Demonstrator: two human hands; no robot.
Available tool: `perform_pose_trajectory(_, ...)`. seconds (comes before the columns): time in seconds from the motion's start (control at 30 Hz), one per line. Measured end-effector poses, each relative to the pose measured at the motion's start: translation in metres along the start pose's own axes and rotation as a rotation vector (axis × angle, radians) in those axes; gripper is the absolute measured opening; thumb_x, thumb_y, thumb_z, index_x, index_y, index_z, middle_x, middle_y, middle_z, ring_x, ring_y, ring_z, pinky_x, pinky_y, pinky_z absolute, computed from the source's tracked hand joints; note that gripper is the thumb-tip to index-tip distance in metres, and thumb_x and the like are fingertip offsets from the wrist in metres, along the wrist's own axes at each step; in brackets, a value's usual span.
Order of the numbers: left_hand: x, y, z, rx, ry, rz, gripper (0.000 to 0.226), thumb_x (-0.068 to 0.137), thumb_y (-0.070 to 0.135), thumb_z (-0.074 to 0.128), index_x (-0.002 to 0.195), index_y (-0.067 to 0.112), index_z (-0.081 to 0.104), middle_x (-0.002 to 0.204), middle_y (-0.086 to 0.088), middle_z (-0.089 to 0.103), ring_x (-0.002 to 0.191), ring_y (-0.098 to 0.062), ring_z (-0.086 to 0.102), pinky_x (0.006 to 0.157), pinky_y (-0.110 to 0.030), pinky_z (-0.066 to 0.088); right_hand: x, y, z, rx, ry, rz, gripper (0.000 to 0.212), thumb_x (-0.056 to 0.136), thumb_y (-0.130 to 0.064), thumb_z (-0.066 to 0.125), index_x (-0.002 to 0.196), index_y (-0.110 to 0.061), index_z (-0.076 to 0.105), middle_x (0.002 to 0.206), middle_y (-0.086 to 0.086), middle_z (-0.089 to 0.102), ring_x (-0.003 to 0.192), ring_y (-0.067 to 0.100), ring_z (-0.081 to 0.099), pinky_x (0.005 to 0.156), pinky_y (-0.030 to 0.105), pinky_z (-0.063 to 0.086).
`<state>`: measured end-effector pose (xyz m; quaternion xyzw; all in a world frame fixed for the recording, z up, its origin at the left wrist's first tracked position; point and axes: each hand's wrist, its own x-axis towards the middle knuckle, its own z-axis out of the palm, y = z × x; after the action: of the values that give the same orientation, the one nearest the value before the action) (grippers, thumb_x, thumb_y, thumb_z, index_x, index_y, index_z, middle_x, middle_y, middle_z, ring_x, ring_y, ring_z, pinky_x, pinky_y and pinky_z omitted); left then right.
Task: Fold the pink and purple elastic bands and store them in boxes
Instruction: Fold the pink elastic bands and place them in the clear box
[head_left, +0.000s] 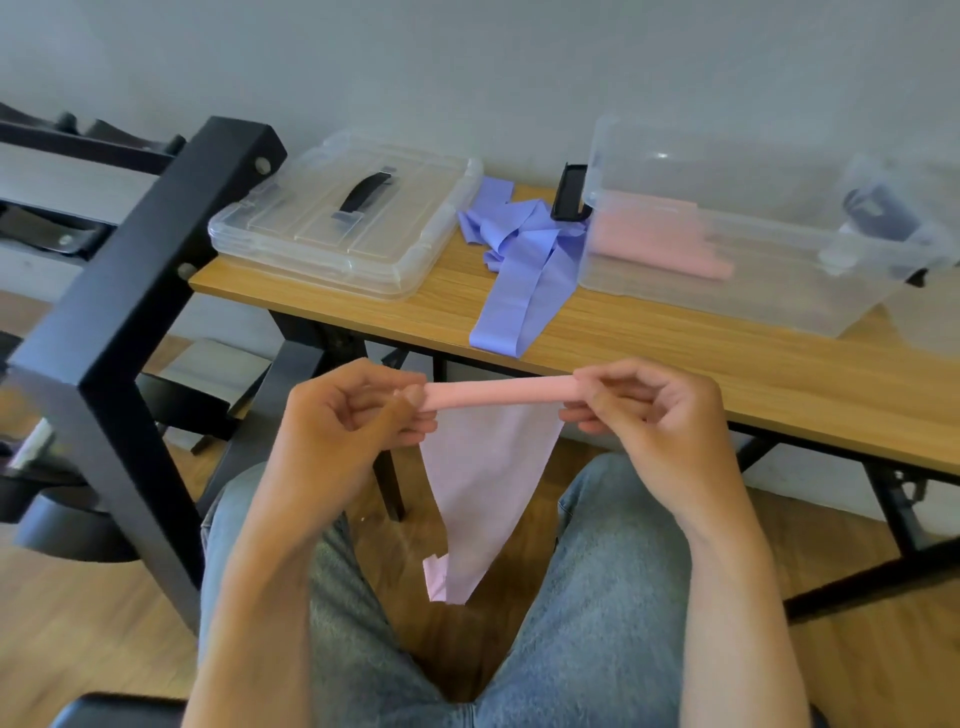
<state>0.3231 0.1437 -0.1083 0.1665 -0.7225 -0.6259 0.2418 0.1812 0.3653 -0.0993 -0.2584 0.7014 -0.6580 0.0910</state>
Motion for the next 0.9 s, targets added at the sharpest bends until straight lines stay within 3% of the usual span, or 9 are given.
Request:
perform_pose_trajectory(0.17, -0.008, 0.001, -0.007, 0.142, -0.07, 0.034, 0.044, 0.085, 0.023, 0.074, 0.128, 0.024, 0.065, 0.102, 0.004, 0.079, 0.096, -0.014, 0.076, 0.092, -0.039, 0.061, -0.005, -0.005, -0.008, -0.116, 0.003, 0.03, 0.038, 0.089, -0.006, 0.078, 0.121, -0.025, 0.073, 0.099, -0.004, 0.081, 0.092, 0.011, 0.078, 0.088, 0.027, 0.061)
perform_pose_trajectory(0.23, -0.011, -0.001, -0.008, 0.209, -0.065, 0.049, 0.038, 0.087, 0.022, 0.075, 0.125, 0.024, 0.07, 0.103, 0.009, 0.078, 0.098, -0.012, 0.075, 0.095, -0.042, 0.059, -0.008, -0.006, -0.009, -0.237, 0.011, 0.003, 0.031, 0.089, -0.01, 0.079, 0.112, -0.029, 0.076, 0.1, -0.01, 0.08, 0.092, 0.005, 0.076, 0.09, 0.028, 0.06)
perform_pose_trajectory(0.33, -0.012, -0.003, -0.004, 0.22, -0.066, 0.027, 0.025, 0.091, 0.02, 0.074, 0.116, 0.019, 0.073, 0.097, 0.005, 0.079, 0.093, -0.014, 0.076, 0.092, -0.046, 0.061, -0.011, -0.008, -0.006, -0.339, 0.004, -0.014, 0.017, 0.093, -0.011, 0.075, 0.101, -0.026, 0.077, 0.09, -0.008, 0.08, 0.081, 0.006, 0.076, 0.078, 0.024, 0.062)
perform_pose_trajectory(0.47, -0.016, -0.007, 0.004, 0.115, -0.048, -0.006, 0.027, 0.094, 0.027, 0.066, 0.116, 0.012, 0.067, 0.085, -0.007, 0.077, 0.08, -0.023, 0.077, 0.082, -0.05, 0.064, -0.017, -0.006, -0.003, -0.388, -0.033, 0.001, 0.007, 0.102, -0.015, 0.065, 0.102, -0.02, 0.069, 0.073, 0.003, 0.075, 0.061, 0.017, 0.075, 0.064, 0.038, 0.064)
perform_pose_trajectory(0.63, -0.019, -0.01, 0.012, 0.022, -0.007, -0.014, 0.025, 0.098, 0.024, 0.066, 0.12, 0.012, 0.066, 0.095, -0.005, 0.078, 0.09, -0.02, 0.077, 0.081, -0.04, 0.064, -0.021, -0.003, -0.001, -0.146, -0.016, 0.035, 0.01, 0.1, -0.004, 0.064, 0.105, -0.011, 0.069, 0.087, 0.007, 0.08, 0.084, 0.022, 0.079, 0.081, 0.041, 0.063)
perform_pose_trajectory(0.7, -0.02, -0.008, 0.016, -0.003, 0.027, -0.03, 0.025, 0.098, 0.029, 0.064, 0.116, 0.012, 0.068, 0.094, -0.004, 0.078, 0.089, -0.019, 0.077, 0.081, -0.039, 0.064, -0.023, -0.003, -0.001, -0.081, -0.013, 0.05, 0.007, 0.099, -0.009, 0.067, 0.105, -0.007, 0.07, 0.09, 0.009, 0.08, 0.086, 0.024, 0.079, 0.083, 0.04, 0.063)
perform_pose_trajectory(0.83, -0.019, -0.015, 0.015, 0.034, 0.01, -0.012, 0.021, 0.097, 0.018, 0.067, 0.116, 0.01, 0.068, 0.101, -0.006, 0.078, 0.091, -0.019, 0.077, 0.085, -0.042, 0.064, -0.024, 0.005, -0.003, -0.151, 0.003, 0.025, 0.005, 0.099, -0.008, 0.067, 0.104, -0.007, 0.068, 0.092, 0.006, 0.08, 0.084, 0.02, 0.079, 0.077, 0.035, 0.065)
perform_pose_trajectory(0.9, -0.017, -0.022, 0.013, 0.08, -0.028, 0.003, 0.032, 0.094, 0.015, 0.071, 0.126, 0.013, 0.063, 0.107, -0.005, 0.076, 0.095, -0.017, 0.077, 0.088, -0.04, 0.063, -0.024, 0.011, -0.005, -0.222, -0.004, 0.027, 0.02, 0.097, -0.006, 0.07, 0.115, -0.013, 0.066, 0.101, 0.001, 0.079, 0.088, 0.013, 0.078, 0.079, 0.032, 0.064)
